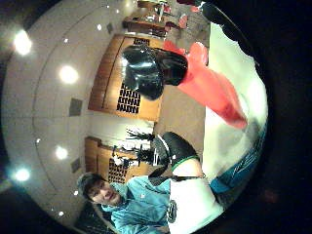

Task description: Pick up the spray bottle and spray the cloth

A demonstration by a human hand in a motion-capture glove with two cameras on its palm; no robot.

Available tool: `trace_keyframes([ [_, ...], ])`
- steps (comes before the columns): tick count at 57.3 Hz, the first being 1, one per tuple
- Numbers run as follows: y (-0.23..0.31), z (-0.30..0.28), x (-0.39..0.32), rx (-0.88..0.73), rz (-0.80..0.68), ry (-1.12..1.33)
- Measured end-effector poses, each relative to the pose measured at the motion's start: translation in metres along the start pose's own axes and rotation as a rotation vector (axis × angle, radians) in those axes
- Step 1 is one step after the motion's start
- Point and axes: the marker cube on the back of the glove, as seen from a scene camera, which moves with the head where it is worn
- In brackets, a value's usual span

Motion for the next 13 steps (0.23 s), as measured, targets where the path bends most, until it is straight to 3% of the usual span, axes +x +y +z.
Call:
trace_keyframes([
  [13,0.025,-0.023,0.0,0.055,-0.019,-0.017],
])
